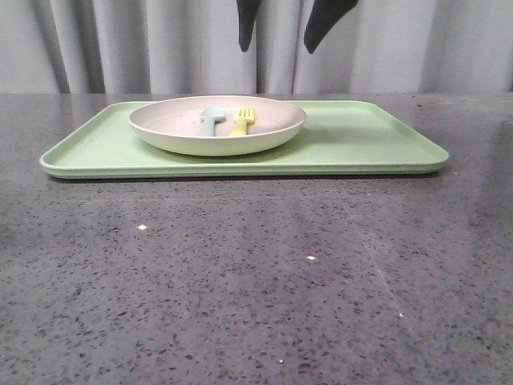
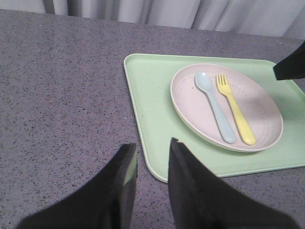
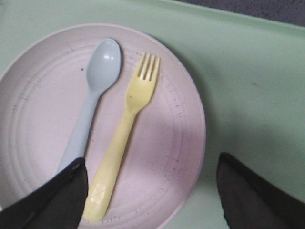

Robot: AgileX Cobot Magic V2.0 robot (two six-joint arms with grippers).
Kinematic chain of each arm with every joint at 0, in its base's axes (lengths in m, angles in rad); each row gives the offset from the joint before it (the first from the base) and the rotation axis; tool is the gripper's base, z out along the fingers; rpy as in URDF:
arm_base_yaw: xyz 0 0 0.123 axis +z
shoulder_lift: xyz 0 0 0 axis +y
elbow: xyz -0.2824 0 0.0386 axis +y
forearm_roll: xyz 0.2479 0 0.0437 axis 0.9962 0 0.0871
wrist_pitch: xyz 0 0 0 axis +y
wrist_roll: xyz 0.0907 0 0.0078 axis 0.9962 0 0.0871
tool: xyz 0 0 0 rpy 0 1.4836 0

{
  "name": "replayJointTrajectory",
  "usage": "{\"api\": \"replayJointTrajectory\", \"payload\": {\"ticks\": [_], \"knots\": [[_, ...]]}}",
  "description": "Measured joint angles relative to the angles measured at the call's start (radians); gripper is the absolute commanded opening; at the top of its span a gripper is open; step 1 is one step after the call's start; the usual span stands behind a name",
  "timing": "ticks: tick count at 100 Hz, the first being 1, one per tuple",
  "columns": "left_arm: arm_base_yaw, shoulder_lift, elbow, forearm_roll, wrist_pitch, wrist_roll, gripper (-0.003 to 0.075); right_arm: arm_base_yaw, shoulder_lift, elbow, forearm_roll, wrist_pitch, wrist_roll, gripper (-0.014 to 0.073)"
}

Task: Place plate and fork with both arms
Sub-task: 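Lower the right gripper onto the yellow fork and close it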

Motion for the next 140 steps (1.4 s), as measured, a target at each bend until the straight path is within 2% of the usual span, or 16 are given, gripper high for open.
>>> {"api": "replayJointTrajectory", "payload": {"ticks": [34,105,115,132,140], "knots": [[0.0,0.0,0.0,0.0,0.0,0.0,0.0167,0.0,0.138,-0.046,0.063,0.041,0.026,0.0561],[0.0,0.0,0.0,0.0,0.001,0.0,0.0167,0.004,0.196,-0.056,0.069,0.024,0.028,0.0556],[0.0,0.0,0.0,0.0,0.002,0.0,0.0167,0.004,0.197,-0.056,0.069,0.024,0.028,0.0486],[0.0,0.0,0.0,0.0,0.002,0.0,0.0167,0.004,0.199,-0.056,0.069,0.024,0.028,0.0251],[0.0,0.0,0.0,0.0,0.002,0.0,0.0167,0.004,0.202,-0.056,0.069,0.024,0.028,0.0175]]}}
